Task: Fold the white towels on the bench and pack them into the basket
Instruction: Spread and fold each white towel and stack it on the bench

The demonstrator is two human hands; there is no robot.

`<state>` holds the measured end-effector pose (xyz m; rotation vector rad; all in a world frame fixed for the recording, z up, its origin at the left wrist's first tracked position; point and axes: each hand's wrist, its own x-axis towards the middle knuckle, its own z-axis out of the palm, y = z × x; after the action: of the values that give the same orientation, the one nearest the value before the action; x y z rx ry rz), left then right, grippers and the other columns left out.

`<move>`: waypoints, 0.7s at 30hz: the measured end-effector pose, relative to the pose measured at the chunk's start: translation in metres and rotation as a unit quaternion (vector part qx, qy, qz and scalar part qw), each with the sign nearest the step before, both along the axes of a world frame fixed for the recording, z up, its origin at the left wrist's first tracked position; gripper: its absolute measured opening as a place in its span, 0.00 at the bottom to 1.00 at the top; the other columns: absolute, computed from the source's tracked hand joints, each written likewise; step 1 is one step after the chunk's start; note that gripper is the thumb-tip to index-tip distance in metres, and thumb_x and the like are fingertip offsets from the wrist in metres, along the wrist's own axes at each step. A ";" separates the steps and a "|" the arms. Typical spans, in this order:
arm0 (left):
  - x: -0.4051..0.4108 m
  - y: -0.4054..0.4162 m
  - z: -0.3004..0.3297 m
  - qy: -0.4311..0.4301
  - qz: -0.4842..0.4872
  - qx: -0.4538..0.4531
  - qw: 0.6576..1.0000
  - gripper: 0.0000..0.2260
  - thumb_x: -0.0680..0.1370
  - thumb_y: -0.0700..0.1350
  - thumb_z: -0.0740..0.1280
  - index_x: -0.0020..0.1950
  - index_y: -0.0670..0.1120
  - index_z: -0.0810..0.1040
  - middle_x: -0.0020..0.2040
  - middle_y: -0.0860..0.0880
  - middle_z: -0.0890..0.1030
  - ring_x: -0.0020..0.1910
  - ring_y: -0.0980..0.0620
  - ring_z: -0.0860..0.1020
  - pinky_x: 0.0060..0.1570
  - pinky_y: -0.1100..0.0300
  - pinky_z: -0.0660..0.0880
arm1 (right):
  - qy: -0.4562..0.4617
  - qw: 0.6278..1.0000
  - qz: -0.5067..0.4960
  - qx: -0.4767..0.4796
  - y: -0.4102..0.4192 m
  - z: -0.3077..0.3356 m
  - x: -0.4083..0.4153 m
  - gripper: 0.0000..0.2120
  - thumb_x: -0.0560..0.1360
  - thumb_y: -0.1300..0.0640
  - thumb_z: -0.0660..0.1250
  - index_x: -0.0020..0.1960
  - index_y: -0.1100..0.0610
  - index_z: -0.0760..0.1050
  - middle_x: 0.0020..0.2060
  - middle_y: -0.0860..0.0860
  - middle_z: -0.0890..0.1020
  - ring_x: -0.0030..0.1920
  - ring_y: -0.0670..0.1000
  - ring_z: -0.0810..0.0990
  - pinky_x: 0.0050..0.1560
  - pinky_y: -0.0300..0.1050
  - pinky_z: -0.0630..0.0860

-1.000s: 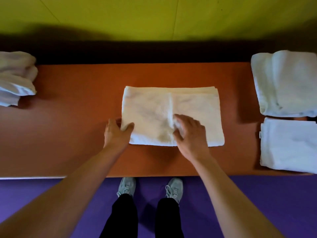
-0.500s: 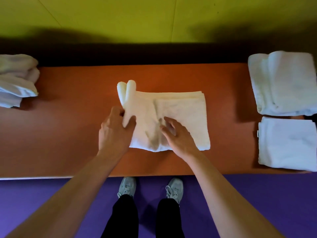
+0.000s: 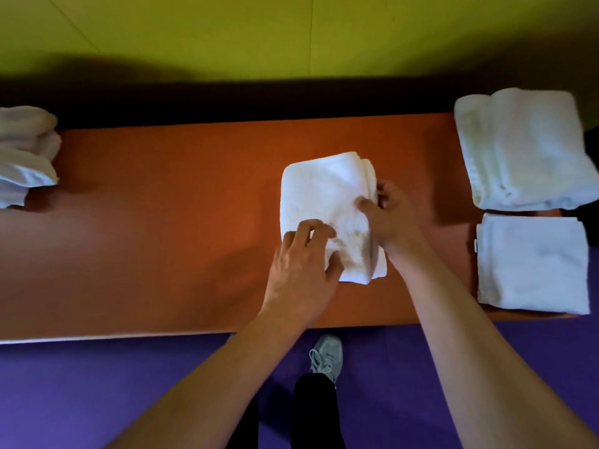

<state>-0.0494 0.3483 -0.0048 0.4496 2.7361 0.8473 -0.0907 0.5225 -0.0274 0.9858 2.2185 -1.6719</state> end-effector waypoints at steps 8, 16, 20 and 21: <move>0.008 -0.011 -0.049 -0.101 -0.030 -0.057 0.993 0.20 0.82 0.50 0.65 0.73 0.59 0.69 0.77 0.55 0.56 0.66 0.46 0.69 0.66 0.51 0.71 | -0.038 0.931 0.093 0.352 0.022 -0.058 0.026 0.25 0.81 0.50 0.63 0.76 0.50 0.62 0.68 0.57 0.72 0.65 0.60 0.74 0.65 0.59 0.74; -0.008 -0.012 -0.066 -0.279 0.278 0.098 0.914 0.29 0.74 0.55 0.74 0.72 0.53 0.69 0.63 0.52 0.80 0.59 0.50 0.80 0.60 0.50 0.78 | 0.060 0.889 0.248 0.381 0.001 -0.059 0.072 0.19 0.78 0.50 0.60 0.67 0.52 0.73 0.61 0.51 0.78 0.59 0.57 0.76 0.57 0.53 0.74; -0.023 0.001 -0.057 -0.320 0.271 0.131 0.898 0.24 0.72 0.49 0.77 0.66 0.47 0.76 0.53 0.53 0.80 0.49 0.52 0.81 0.40 0.62 0.76 | 0.059 0.941 0.185 0.278 -0.001 -0.052 0.077 0.19 0.79 0.55 0.63 0.69 0.52 0.75 0.64 0.50 0.77 0.61 0.54 0.73 0.65 0.48 0.70; -0.025 0.005 -0.051 -0.311 0.260 0.130 0.905 0.23 0.72 0.48 0.77 0.65 0.47 0.76 0.51 0.53 0.80 0.49 0.51 0.81 0.39 0.62 0.74 | 0.056 0.949 0.177 0.254 0.000 -0.049 0.078 0.19 0.79 0.55 0.64 0.69 0.52 0.75 0.63 0.50 0.77 0.62 0.54 0.73 0.66 0.47 0.69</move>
<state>-0.0744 0.3537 -0.0558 -0.4730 2.1515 1.2283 -0.0130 0.5230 -0.0765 0.5308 2.7730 -1.0474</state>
